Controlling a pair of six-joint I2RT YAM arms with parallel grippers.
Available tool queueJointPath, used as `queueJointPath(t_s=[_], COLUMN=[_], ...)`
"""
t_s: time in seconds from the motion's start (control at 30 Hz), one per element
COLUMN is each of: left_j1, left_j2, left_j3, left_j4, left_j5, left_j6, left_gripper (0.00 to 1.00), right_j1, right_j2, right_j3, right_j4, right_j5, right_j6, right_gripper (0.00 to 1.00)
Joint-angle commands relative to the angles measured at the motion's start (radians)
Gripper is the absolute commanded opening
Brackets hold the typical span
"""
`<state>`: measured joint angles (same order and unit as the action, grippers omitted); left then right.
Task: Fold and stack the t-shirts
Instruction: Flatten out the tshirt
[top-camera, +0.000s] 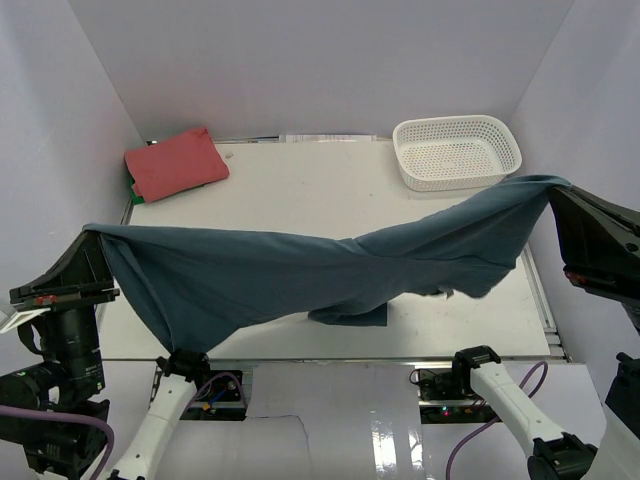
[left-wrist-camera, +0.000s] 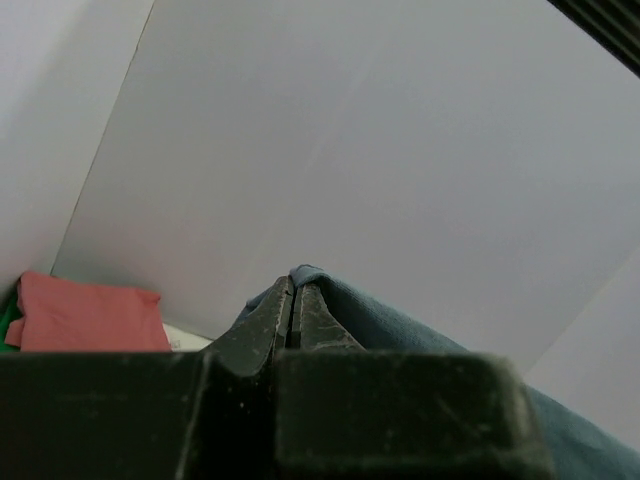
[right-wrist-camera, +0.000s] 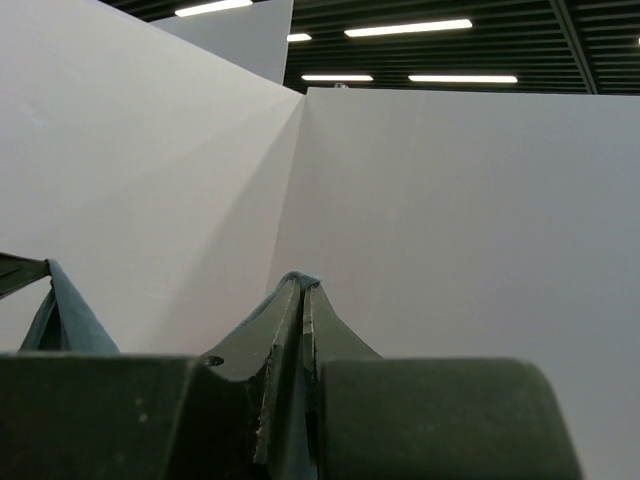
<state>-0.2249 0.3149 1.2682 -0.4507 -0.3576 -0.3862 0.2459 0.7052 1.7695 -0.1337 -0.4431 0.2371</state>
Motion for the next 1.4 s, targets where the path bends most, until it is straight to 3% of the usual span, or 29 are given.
queueJointPath(t_s=[0.0, 0.3, 0.73, 0.83, 1.1, 1.37], left_j1=[-0.004, -0.004, -0.002, -0.002, -0.004, -0.005], left_j2=[-0.013, -0.019, -0.005, -0.002, 0.026, 0.059], left_j3=[0.002, 0.017, 0.06, 0.066, 0.118, 0.201], left_j4=[-0.023, -0.033, -0.016, -0.008, 0.007, 0.015], left_j5=[0.008, -0.004, -0.004, 0.005, -0.007, -0.012], left_j6=[-0.02, -0.029, -0.034, -0.04, -0.037, -0.003], left_gripper=[0.0, 0.0, 0.0, 0.0, 0.0, 0.0], right_j1=[-0.013, -0.023, -0.028, -0.028, -0.03, -0.031], right_j2=[0.031, 0.076, 0.013, -0.026, 0.066, 0.057], right_j3=[0.022, 0.191, 0.268, 0.22, 0.353, 0.343], right_j4=[0.062, 0.077, 0.206, 0.275, 0.335, 0.419], right_j5=[-0.028, -0.017, 0.035, 0.043, 0.037, 0.061], right_j6=[0.034, -0.012, -0.093, -0.073, -0.059, -0.044], right_gripper=[0.08, 0.08, 0.08, 0.08, 0.08, 0.08])
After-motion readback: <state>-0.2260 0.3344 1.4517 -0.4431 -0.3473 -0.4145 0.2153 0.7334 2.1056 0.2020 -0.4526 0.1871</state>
